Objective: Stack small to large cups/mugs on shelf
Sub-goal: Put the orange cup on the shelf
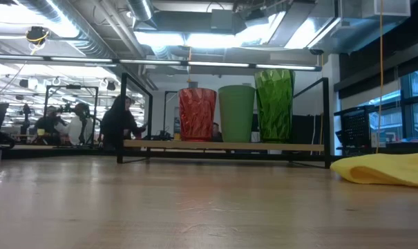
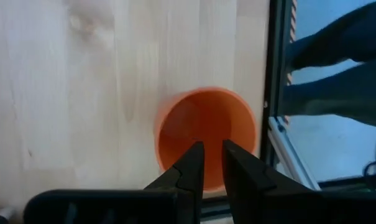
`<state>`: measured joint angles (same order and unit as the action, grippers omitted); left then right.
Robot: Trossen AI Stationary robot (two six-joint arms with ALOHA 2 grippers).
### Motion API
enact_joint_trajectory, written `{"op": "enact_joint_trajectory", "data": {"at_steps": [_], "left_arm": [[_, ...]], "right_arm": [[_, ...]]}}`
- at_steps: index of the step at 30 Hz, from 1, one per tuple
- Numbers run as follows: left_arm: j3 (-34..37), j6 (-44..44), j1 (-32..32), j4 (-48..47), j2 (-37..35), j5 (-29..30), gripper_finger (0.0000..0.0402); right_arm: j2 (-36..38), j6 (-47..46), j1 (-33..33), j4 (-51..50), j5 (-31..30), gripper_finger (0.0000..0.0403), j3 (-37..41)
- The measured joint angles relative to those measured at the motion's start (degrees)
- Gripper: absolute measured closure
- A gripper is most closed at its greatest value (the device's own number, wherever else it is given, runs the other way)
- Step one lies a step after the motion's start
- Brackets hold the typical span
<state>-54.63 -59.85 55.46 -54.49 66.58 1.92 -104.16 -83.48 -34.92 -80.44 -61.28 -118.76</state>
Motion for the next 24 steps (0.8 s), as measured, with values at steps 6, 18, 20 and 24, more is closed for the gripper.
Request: {"op": "enact_joint_trajectory", "data": {"at_steps": [6,18,20,24], "left_arm": [[-0.02,0.49,-0.87,-0.28,-0.55,2.32,0.0338],[-0.04,4.34,-3.05,-3.88,-0.97,2.8,0.0255],[-0.04,5.02,-2.16,-3.92,-0.97,3.59,0.0256],[1.35,5.01,-0.71,-3.96,-0.97,3.98,0.0256]], "right_arm": [[0.0,0.07,0.0,-0.02,0.0,0.0245,0.0],[0.0,0.08,0.0,-0.07,1.38,0.0245,0.0],[0.0,0.09,0.0,-0.09,1.38,0.0245,0.0],[0.0,0.15,0.0,-0.11,1.42,0.0245,0.0]]}}
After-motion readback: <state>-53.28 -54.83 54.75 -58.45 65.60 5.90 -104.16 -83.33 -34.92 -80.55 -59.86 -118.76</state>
